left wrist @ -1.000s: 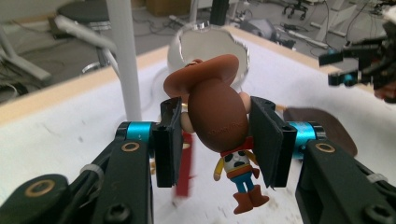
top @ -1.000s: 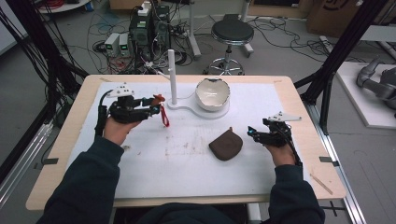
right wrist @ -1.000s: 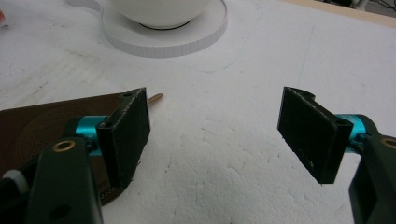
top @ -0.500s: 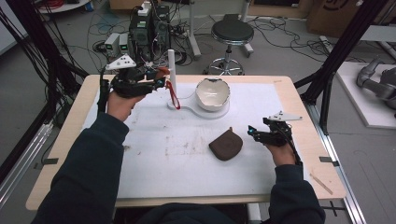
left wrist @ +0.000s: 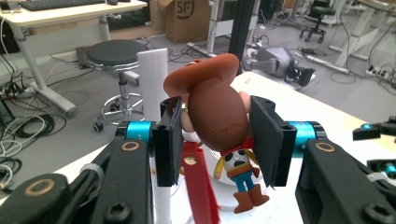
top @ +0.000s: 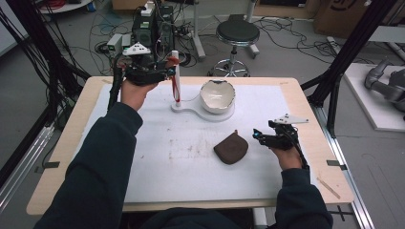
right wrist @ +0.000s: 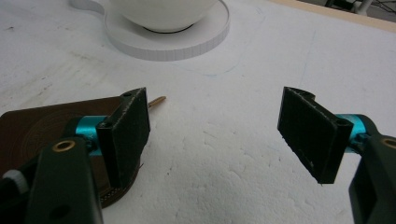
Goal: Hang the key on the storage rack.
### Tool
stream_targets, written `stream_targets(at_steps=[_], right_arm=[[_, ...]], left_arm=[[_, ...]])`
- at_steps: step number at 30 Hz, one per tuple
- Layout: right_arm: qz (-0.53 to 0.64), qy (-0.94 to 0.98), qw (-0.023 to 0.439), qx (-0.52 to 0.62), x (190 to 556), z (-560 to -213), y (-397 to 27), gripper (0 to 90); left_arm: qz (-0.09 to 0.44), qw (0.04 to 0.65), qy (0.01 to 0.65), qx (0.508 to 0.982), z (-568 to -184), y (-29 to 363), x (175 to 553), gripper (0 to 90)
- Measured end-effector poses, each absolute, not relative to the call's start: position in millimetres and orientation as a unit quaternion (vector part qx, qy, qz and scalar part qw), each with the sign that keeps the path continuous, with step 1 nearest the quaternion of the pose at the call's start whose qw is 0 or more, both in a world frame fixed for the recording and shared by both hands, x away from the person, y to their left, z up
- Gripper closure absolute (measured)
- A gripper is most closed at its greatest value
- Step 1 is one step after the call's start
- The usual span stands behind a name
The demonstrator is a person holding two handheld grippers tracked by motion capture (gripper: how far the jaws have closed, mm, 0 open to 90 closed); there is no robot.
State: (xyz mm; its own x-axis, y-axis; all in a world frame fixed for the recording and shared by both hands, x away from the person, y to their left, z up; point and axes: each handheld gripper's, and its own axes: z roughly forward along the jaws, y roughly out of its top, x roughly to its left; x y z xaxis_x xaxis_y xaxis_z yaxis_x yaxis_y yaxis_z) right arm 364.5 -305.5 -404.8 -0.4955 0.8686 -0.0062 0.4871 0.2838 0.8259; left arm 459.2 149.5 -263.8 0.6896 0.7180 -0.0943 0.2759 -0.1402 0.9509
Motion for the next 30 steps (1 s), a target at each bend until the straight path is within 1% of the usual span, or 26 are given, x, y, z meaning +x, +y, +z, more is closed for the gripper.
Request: stream_targets(at_steps=[6, 11, 19, 23, 28, 30], right_arm=[[0.401, 0.767, 0.236, 0.442, 365, -405, -305, 25.6], [0.401, 0.767, 0.235, 0.441, 365, -405, -305, 25.6], [0.401, 0.768, 0.235, 0.442, 364, -405, -305, 25.6], [0.401, 0.767, 0.234, 0.442, 364, -405, -305, 25.6], [0.400, 0.769, 0.235, 0.440, 364, -405, -304, 25.6], [0.400, 0.769, 0.235, 0.440, 364, -405, -304, 25.6]], left_arm=[[0.193, 0.567, 0.348, 0.721, -269, 153, 461, 55.9], [0.194, 0.563, 0.367, 0.715, -276, 158, 464, 55.8], [0.206, 0.552, 0.389, 0.708, -307, 170, 457, 54.6], [0.217, 0.546, 0.390, 0.708, -325, 177, 448, 48.7], [0.230, 0.542, 0.384, 0.711, -335, 183, 435, 36.0], [0.237, 0.543, 0.375, 0.713, -337, 186, 427, 32.9]])
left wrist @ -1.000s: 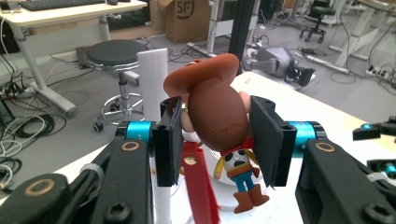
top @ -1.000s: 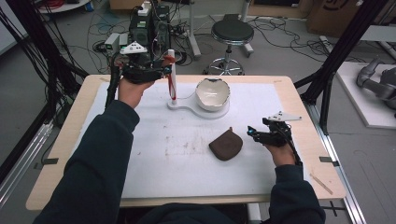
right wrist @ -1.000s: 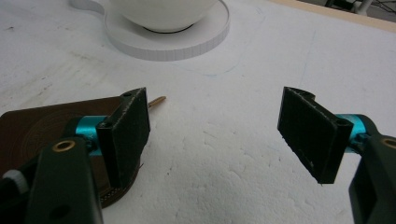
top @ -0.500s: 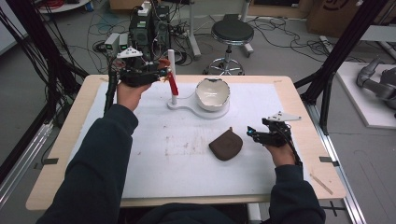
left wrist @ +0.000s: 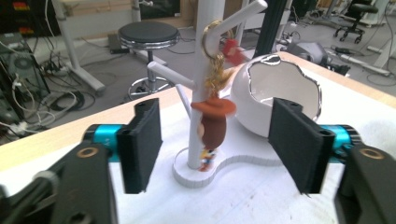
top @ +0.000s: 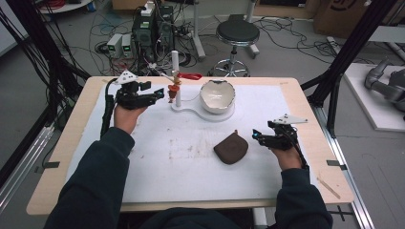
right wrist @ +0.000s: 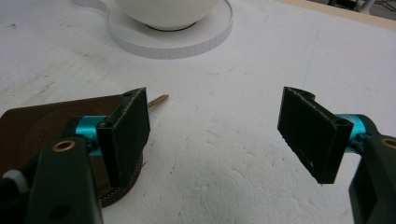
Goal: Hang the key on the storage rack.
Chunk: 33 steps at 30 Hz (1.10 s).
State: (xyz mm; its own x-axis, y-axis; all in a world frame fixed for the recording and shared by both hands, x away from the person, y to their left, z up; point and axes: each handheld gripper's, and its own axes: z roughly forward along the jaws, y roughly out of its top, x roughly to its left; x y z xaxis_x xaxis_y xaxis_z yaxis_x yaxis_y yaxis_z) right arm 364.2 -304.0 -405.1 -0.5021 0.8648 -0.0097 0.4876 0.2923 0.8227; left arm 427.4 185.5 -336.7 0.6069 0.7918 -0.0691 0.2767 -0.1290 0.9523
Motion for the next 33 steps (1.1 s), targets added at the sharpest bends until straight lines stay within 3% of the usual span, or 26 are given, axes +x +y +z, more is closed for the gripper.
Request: stream_targets(at_steps=[7, 13, 19, 33], right_arm=[[0.403, 0.769, 0.235, 0.437, 363, -404, -304, 25.6], [0.401, 0.774, 0.237, 0.429, 363, -405, -299, 25.6], [0.407, 0.772, 0.236, 0.428, 366, -404, -296, 25.5], [0.410, 0.770, 0.230, 0.431, 369, -404, -293, 24.1]], left_arm=[[0.262, 0.545, 0.339, 0.721, -357, 201, 384, 21.4], [0.286, 0.564, 0.346, 0.693, -383, 226, 350, 20.9], [0.284, 0.580, 0.381, 0.662, -396, 246, 348, 20.9], [0.269, 0.579, 0.399, 0.659, -408, 258, 349, 21.6]])
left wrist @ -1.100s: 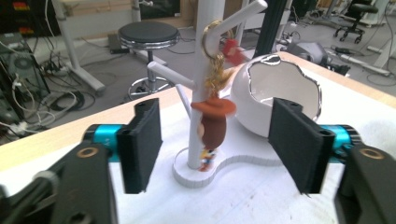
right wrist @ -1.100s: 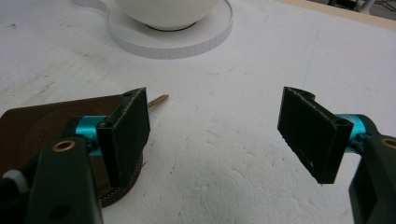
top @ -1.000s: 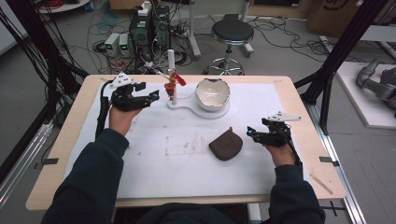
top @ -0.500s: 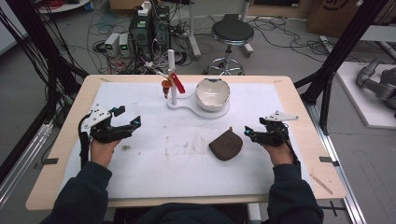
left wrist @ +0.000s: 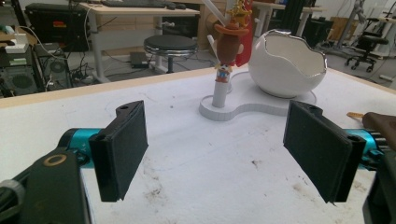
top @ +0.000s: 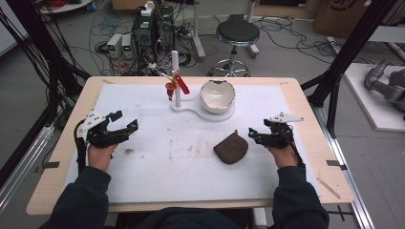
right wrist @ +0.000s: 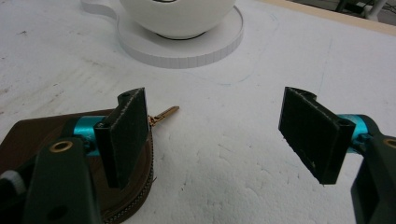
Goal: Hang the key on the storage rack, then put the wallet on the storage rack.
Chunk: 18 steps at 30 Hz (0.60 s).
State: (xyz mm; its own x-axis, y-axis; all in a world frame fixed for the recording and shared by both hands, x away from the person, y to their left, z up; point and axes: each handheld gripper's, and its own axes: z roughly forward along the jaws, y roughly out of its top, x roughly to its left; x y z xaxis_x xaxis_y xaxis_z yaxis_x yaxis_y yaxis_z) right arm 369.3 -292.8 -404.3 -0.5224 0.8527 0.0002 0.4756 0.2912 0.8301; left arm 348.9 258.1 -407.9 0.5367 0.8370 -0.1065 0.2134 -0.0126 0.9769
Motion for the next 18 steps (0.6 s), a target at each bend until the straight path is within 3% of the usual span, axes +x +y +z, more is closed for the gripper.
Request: stream_targets(at_steps=[13, 18], right_arm=[[0.402, 0.791, 0.207, 0.412, 366, -407, -284, 21.7], [0.397, 0.804, 0.172, 0.407, 366, -410, -282, 21.8]], left_arm=[[0.250, 0.591, 0.410, 0.648, -411, 258, 355, 21.6], [0.249, 0.587, 0.405, 0.655, -411, 254, 355, 22.0]])
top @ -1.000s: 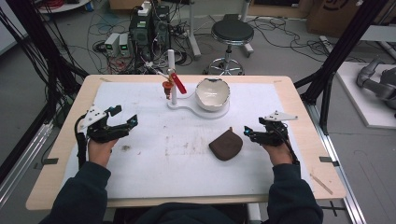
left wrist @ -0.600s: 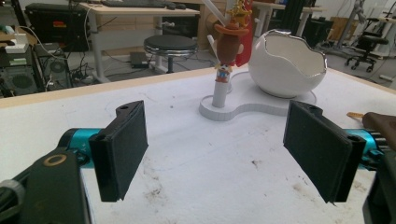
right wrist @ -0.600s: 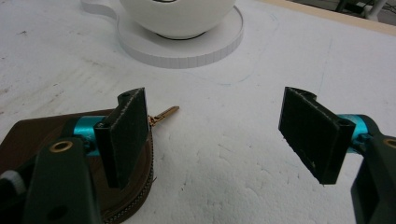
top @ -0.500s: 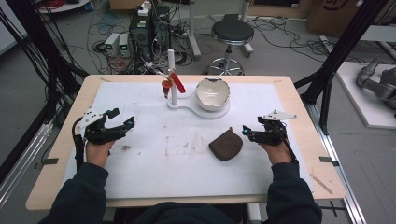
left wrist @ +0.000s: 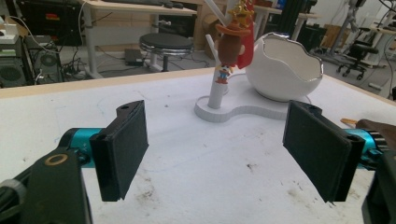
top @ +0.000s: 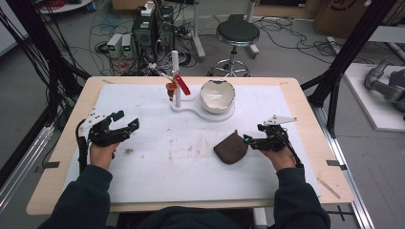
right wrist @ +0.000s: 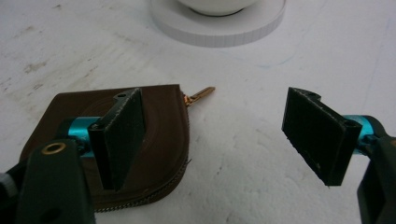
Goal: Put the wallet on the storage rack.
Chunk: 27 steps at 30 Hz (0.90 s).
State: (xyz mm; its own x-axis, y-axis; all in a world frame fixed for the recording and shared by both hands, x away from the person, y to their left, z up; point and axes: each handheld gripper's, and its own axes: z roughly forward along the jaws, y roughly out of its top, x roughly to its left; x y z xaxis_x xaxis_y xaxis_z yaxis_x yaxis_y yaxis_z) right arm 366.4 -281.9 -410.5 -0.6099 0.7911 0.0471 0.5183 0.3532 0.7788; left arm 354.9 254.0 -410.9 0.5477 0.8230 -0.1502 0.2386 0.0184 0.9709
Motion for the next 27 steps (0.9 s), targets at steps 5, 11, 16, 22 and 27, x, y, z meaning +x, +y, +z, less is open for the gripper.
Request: stream_targets(at_steps=[5, 11, 16, 22, 27], right_arm=[[0.399, 0.817, 0.130, 0.394, 364, -419, -274, 21.8], [0.391, 0.831, 0.094, 0.384, 367, -430, -258, 21.8], [0.385, 0.835, 0.086, 0.382, 371, -434, -254, 20.1], [0.393, 0.828, 0.051, 0.396, 376, -439, -258, 20.2], [0.402, 0.815, -0.005, 0.417, 382, -444, -263, 26.6]], left_arm=[[0.243, 0.588, 0.402, 0.658, -411, 248, 356, 22.0], [0.238, 0.584, 0.403, 0.663, -413, 247, 358, 22.0], [0.236, 0.582, 0.406, 0.664, -414, 248, 358, 22.0], [0.232, 0.577, 0.406, 0.670, -416, 246, 359, 22.3], [0.228, 0.575, 0.407, 0.672, -417, 245, 360, 22.6]])
